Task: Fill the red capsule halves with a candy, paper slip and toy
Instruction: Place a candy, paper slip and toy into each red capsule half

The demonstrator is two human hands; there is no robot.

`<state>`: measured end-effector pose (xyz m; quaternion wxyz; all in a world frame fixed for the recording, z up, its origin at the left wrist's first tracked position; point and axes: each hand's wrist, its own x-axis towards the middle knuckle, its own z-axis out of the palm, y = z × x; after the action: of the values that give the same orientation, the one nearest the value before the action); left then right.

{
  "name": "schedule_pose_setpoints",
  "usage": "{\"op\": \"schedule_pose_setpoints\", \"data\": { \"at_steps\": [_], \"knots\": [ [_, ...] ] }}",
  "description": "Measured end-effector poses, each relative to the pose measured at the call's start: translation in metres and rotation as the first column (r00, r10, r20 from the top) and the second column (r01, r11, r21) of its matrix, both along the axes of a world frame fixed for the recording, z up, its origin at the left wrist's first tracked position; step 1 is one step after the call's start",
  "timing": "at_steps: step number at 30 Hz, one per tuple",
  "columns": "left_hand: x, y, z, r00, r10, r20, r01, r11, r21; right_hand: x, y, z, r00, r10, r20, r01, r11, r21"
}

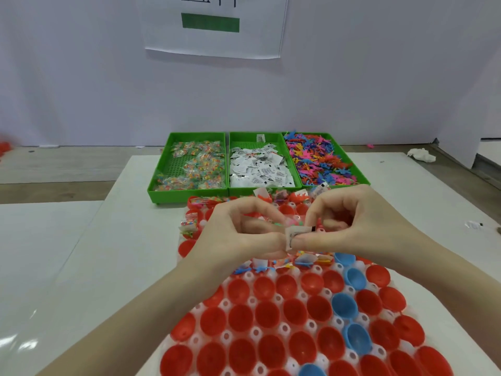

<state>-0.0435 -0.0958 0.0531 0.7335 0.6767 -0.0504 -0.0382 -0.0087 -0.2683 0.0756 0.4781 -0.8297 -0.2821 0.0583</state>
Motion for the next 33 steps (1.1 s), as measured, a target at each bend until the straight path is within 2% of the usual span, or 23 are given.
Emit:
{"op": "schedule_pose_setpoints", "data": {
  "at_steps": [2,6,9,13,17,24,28,33],
  "knots": [
    [-0.002,0.0,0.0,1.0,-0.019,-0.004,0.019,0.998,-0.053,-0.001,-0.001,0.001,1.0,-0.018,0.024,0.019,1.0,-0.02],
    [-0.006,-0.008,0.002,0.999,0.005,0.045,-0.006,1.0,0.019,-0.003,-0.001,0.004,0.999,-0.023,0.045,0.024,0.999,-0.026],
    [-0.007,-0.014,0.001,0.998,0.048,0.041,-0.047,0.998,-0.033,-0.005,-0.004,0.009,0.998,-0.054,0.02,0.055,0.998,-0.009],
    [-0.007,-0.016,-0.001,0.992,0.127,-0.007,-0.127,0.986,-0.108,-0.006,-0.012,0.01,0.976,-0.077,-0.205,0.12,0.971,0.207],
    [-0.009,-0.021,-0.003,0.984,0.179,-0.024,-0.181,0.975,-0.131,-0.005,-0.012,0.008,0.905,0.03,-0.424,0.193,0.859,0.474],
    [-0.013,-0.04,-0.006,0.961,0.182,-0.21,-0.245,0.912,-0.33,-0.014,-0.004,0.006,0.944,0.011,-0.331,0.214,0.741,0.636],
    [-0.017,-0.051,-0.004,0.957,0.162,-0.241,-0.241,0.905,-0.35,-0.022,0.004,0.005,0.949,-0.056,-0.309,0.251,0.727,0.64],
    [-0.022,-0.059,0.001,0.964,0.14,-0.226,-0.229,0.867,-0.441,-0.029,0.014,-0.003,0.924,-0.083,-0.373,0.325,0.684,0.653]
  ]
}}
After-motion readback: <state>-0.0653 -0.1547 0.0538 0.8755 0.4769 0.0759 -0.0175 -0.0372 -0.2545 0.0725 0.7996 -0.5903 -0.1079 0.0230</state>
